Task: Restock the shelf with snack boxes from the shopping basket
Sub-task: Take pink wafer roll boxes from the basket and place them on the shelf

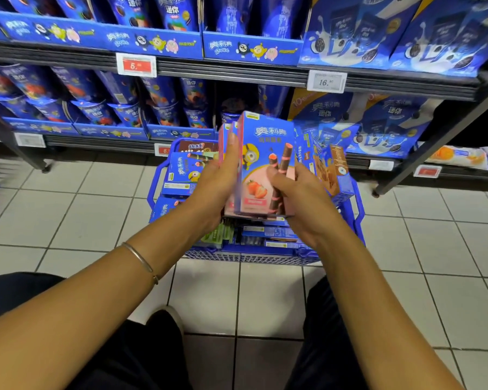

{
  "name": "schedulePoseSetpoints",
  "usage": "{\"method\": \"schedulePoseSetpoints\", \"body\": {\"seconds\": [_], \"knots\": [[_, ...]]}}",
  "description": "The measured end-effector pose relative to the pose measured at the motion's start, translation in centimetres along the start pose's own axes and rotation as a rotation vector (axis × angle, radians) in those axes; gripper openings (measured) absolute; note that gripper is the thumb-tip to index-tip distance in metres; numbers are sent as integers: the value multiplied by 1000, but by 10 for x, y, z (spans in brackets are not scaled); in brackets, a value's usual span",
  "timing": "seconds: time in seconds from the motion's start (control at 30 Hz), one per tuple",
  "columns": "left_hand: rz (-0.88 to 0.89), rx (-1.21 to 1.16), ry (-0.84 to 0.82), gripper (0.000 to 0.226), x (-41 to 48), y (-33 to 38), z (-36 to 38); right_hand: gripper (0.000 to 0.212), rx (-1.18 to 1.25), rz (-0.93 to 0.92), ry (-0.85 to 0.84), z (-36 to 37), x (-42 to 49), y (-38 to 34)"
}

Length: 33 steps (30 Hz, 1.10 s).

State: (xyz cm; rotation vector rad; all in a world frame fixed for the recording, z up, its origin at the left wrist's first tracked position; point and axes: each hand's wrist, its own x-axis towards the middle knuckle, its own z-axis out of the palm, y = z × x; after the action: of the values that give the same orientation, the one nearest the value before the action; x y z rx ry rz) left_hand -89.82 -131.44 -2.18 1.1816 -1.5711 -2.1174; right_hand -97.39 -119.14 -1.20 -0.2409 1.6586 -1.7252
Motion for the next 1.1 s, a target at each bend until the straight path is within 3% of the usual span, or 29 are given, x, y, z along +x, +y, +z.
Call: {"method": "schedulePoseSetpoints", "body": {"seconds": [0.1,0.17,0.23,0.3,0.43,0.5,0.6,0.67,0.87,0.97,1.1], "knots": [[-32,15,17,86,-3,0,1,4,-56,-30,-23,8,2,9],[-85,8,-21,107,-6,3,0,3,-77,-31,-22,9,2,8],[-97,-4,-91,113,-10,5,-2,8,-118,-37,-8,7,3,6],[-52,-24,-160,95,-10,3,-4,22,-154,-63,-8,6,4,6],[18,-39,-218,25,-9,10,-15,49,-53,-112,-83,-3,12,12],[-7,-102,-222,25,-10,18,-21,48,-31,-116,-11,-12,24,26],[16,-193,-199,29,-8,24,-30,23,-384,-52,123,-31,51,69],[28,-215,-184,26,-9,28,-32,9,-769,-20,27,-39,73,101],[29,-256,-227,24,-18,33,-31,48,-1521,70,-336,-23,107,140],[38,-248,-230,23,-18,32,-32,62,-1673,92,-329,-13,113,144],[38,-236,-226,26,-17,33,-36,56,-1790,96,-406,-9,117,146]]}}
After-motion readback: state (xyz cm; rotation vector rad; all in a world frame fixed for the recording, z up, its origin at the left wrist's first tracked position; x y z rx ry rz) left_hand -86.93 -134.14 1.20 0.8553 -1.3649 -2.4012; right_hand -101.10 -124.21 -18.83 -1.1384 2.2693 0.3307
